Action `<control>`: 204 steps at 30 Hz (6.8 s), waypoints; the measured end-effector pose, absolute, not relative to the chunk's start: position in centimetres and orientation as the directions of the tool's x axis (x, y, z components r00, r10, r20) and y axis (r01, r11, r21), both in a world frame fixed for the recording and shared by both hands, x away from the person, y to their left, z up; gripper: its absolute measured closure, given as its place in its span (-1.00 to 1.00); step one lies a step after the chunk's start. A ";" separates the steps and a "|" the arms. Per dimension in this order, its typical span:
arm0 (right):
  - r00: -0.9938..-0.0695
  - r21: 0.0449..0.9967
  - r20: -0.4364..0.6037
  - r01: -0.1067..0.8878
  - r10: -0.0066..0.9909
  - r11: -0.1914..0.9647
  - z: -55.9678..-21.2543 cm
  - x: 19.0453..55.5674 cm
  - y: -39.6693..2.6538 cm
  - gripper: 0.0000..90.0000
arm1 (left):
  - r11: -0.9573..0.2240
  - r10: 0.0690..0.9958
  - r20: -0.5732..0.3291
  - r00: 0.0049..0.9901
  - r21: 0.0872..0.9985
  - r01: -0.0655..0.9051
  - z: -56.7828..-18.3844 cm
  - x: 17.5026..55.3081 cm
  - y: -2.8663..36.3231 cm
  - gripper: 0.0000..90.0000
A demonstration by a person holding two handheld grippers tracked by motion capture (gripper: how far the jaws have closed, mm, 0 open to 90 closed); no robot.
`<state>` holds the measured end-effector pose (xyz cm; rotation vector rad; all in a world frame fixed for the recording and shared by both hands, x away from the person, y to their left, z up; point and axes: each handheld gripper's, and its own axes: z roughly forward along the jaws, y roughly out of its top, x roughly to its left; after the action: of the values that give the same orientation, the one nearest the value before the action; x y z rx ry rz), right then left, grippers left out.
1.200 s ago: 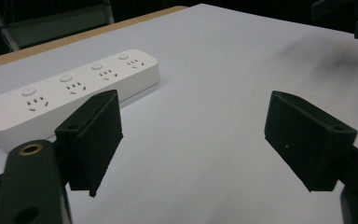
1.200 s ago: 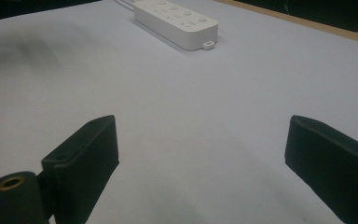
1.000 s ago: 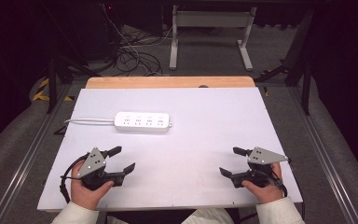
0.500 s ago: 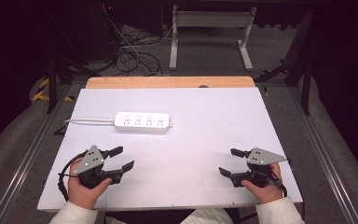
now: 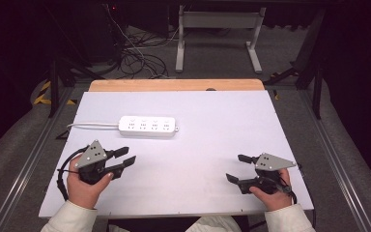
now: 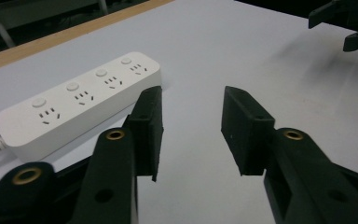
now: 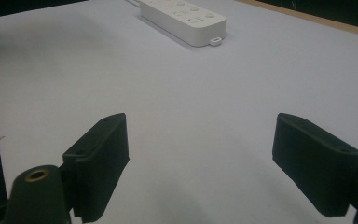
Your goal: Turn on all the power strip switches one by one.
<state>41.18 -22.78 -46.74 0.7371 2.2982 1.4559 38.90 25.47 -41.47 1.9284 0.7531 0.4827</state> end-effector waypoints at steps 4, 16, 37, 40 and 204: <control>-0.818 0.903 0.009 0.254 0.576 0.347 -46.8 41.2 -22.8 -0.58 | -0.352 0.686 0.018 0.728 0.884 0.309 -40.8 39.7 25.3 0.53; -0.821 0.903 0.011 0.253 0.571 0.347 -46.8 41.2 -22.8 -0.59 | -0.395 0.708 0.052 0.704 0.857 0.333 -39.4 42.2 25.1 0.98; -0.826 0.903 0.011 0.250 0.563 0.349 -46.9 41.2 -22.7 -0.61 | -0.389 0.749 0.057 0.660 0.844 0.368 -38.4 47.1 24.9 0.99; -0.827 0.903 0.010 0.248 0.562 0.350 -46.9 41.2 -22.7 -0.61 | -0.383 0.757 0.049 0.651 0.841 0.382 -38.6 47.9 24.8 0.99; -0.854 0.913 0.053 0.251 0.518 0.321 -46.9 40.9 -22.8 -0.66 | -0.393 0.836 0.057 0.546 0.755 0.524 -46.2 57.8 22.0 1.00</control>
<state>40.89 -22.77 -46.87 0.6972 2.3390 1.5477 57.77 22.00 -46.17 2.0820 1.0928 0.5707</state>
